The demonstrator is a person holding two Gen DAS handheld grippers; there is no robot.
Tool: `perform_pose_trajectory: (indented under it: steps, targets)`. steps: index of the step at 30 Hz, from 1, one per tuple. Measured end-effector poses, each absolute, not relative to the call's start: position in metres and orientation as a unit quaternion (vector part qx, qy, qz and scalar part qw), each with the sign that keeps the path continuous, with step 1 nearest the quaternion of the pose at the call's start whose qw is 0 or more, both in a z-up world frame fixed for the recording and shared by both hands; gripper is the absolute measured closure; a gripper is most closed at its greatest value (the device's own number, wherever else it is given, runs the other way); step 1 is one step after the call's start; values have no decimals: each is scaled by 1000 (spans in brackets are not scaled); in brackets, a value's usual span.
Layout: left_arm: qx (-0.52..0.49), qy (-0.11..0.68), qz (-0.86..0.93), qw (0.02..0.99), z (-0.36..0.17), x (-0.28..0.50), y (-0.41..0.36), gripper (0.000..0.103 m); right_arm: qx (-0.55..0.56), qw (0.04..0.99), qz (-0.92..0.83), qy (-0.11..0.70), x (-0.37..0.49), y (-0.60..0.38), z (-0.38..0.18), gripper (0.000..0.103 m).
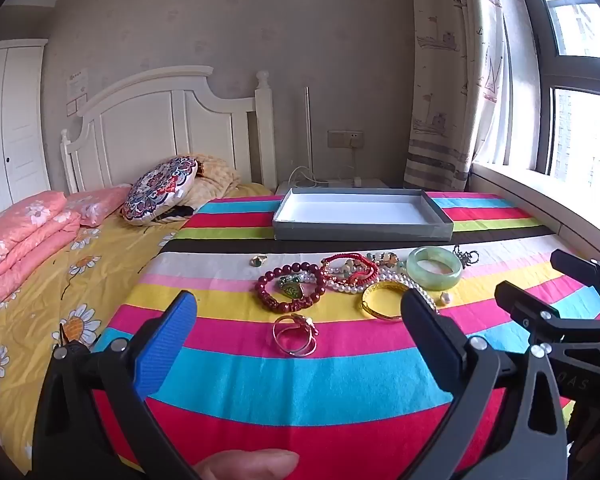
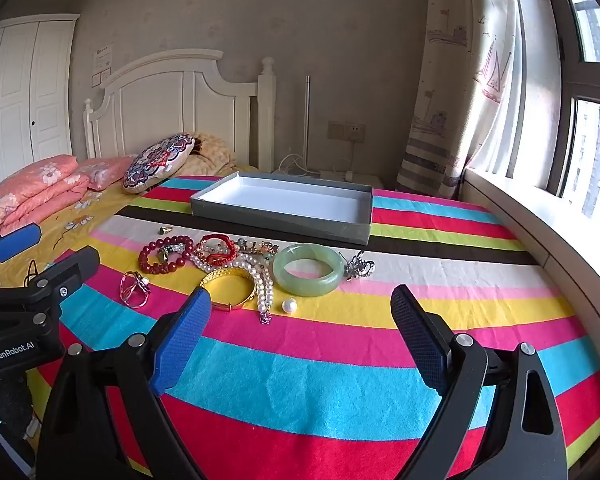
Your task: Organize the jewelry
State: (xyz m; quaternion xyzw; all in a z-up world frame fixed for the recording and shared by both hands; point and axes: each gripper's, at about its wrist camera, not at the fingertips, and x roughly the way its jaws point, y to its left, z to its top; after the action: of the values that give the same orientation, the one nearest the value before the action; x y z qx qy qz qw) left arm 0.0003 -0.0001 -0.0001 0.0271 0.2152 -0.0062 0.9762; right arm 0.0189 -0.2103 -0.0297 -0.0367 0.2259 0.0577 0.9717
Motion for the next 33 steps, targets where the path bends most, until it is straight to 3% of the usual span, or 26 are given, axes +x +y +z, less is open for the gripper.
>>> perform_pose_trajectory:
  steps: [33]
  targets:
    - [27,215,-8,976,0,0,-1,2,-37,972,58,226,19,-210,-31,15]
